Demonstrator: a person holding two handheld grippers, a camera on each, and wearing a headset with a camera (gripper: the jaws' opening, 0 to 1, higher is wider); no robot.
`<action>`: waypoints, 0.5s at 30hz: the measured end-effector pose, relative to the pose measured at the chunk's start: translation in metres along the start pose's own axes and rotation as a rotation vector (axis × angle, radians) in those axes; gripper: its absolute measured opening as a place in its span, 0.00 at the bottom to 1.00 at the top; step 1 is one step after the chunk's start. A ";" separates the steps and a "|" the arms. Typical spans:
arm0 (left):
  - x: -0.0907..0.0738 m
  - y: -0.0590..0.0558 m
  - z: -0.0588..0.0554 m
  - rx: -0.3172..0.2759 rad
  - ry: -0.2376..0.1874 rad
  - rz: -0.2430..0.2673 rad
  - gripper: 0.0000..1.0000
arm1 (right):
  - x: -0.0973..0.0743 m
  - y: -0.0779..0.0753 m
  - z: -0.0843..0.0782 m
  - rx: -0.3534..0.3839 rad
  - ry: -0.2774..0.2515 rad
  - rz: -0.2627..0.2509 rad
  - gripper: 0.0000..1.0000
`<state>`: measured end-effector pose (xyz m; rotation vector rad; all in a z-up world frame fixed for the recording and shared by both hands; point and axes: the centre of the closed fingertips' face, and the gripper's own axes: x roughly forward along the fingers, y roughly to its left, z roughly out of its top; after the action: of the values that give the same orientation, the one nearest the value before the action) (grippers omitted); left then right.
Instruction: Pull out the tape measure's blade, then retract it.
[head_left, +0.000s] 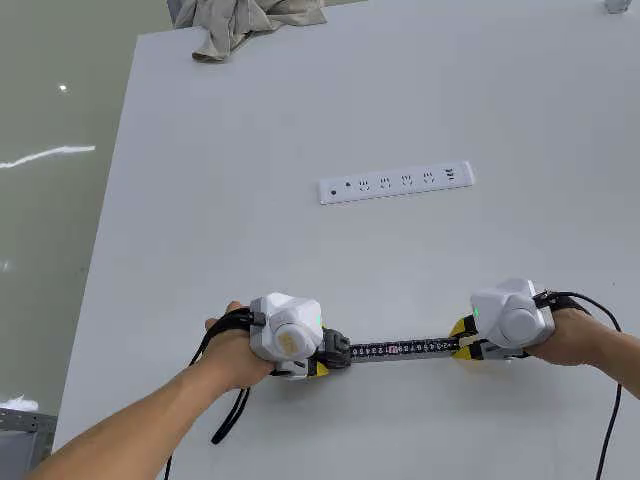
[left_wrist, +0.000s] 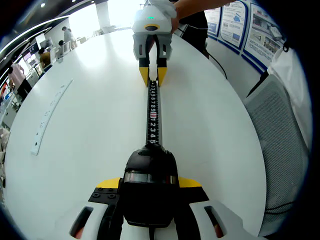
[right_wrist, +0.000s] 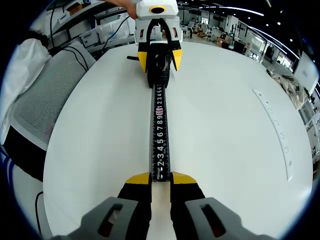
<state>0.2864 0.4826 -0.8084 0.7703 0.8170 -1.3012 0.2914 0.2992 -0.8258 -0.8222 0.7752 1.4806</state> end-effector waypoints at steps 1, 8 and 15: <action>0.000 0.000 0.000 0.000 0.000 0.000 0.37 | 0.000 0.000 -0.001 0.000 0.002 0.001 0.12; 0.000 0.000 0.000 -0.004 0.001 0.002 0.37 | -0.004 0.000 -0.007 -0.005 0.010 0.000 0.12; -0.001 0.000 0.001 -0.007 0.000 0.001 0.37 | -0.011 -0.002 -0.020 0.008 0.020 -0.005 0.12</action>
<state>0.2866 0.4823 -0.8074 0.7649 0.8213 -1.2968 0.2946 0.2769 -0.8270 -0.8335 0.7937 1.4658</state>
